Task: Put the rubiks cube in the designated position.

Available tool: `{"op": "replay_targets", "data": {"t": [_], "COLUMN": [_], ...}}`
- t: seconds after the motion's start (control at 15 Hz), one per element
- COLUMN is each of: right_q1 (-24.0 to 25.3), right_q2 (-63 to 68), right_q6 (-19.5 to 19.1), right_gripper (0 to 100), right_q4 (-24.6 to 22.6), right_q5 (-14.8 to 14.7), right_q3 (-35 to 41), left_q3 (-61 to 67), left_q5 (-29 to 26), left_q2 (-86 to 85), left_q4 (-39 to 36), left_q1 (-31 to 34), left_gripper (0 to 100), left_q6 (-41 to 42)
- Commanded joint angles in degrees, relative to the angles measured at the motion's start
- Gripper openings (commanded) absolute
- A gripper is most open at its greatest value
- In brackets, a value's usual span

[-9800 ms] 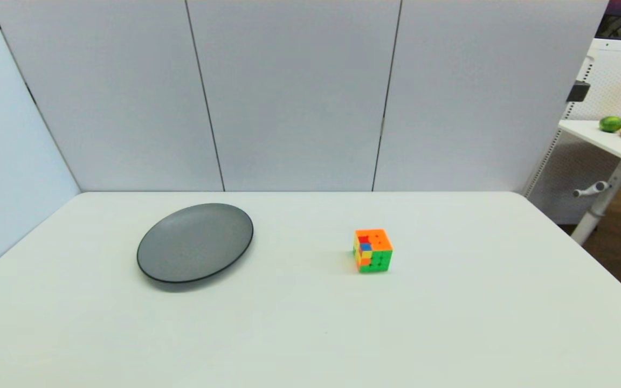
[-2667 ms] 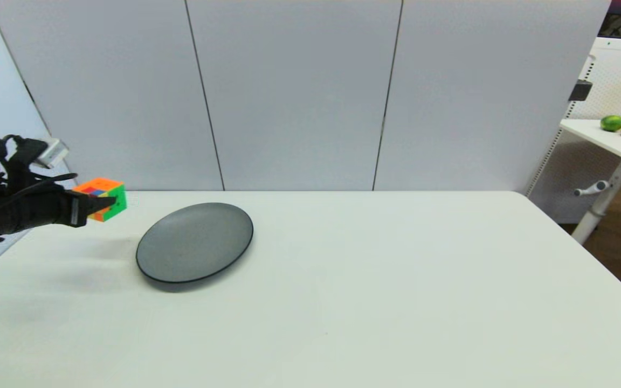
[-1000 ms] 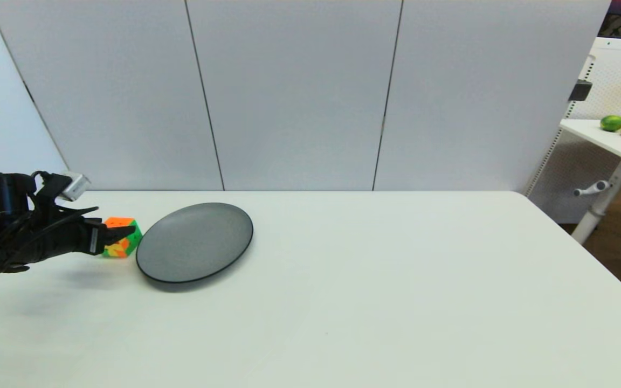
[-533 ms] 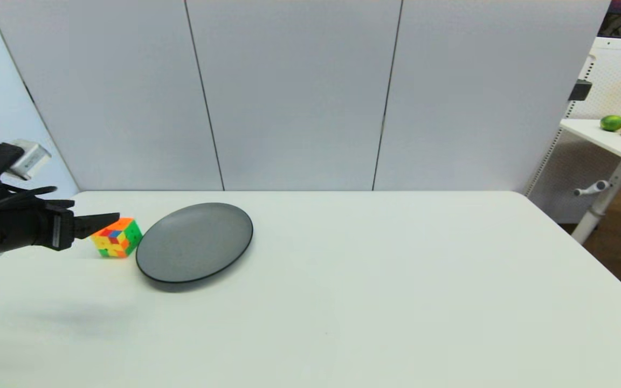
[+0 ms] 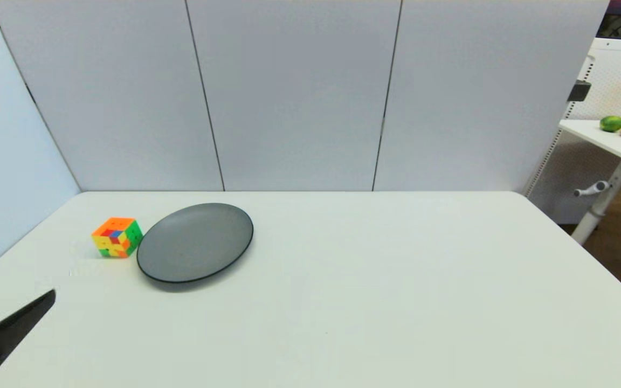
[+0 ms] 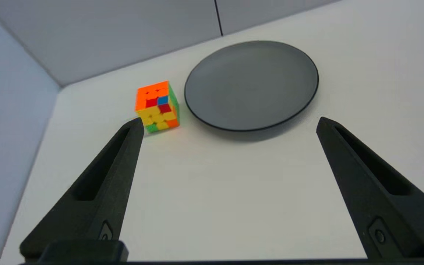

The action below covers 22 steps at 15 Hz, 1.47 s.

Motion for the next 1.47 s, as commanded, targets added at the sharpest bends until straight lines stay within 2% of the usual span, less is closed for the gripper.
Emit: {"op": "replay_targets", "data": {"t": [0.07,0.13,0.27,0.33,1.47], "right_q1": [0.0,0.0,0.0,0.0,0.0], "right_q2": [0.1,0.1,0.1,0.1,0.1], "right_q6": [0.0,0.0,0.0,0.0,0.3], "right_gripper": [100,100,100,100,100], "right_q4": [0.0,0.0,0.0,0.0,0.0], "right_q5": [0.0,0.0,0.0,0.0,-0.1], "right_q3": [0.0,0.0,0.0,0.0,0.0], "left_q3": [20.2,20.8,20.7,20.5,20.7], "left_q5": [14.4,15.5,11.1,11.6,12.3], "left_q2": [-31.2,-36.2,-37.8,-37.9,-37.9], "left_q4": [-2.5,2.0,8.9,10.9,9.6], "left_q1": [-3.1,-4.0,-4.1,-4.0,-4.0], "left_gripper": [100,100,100,100,100], "left_q6": [-4.7,-5.6,-11.2,-12.0,-12.8]}}
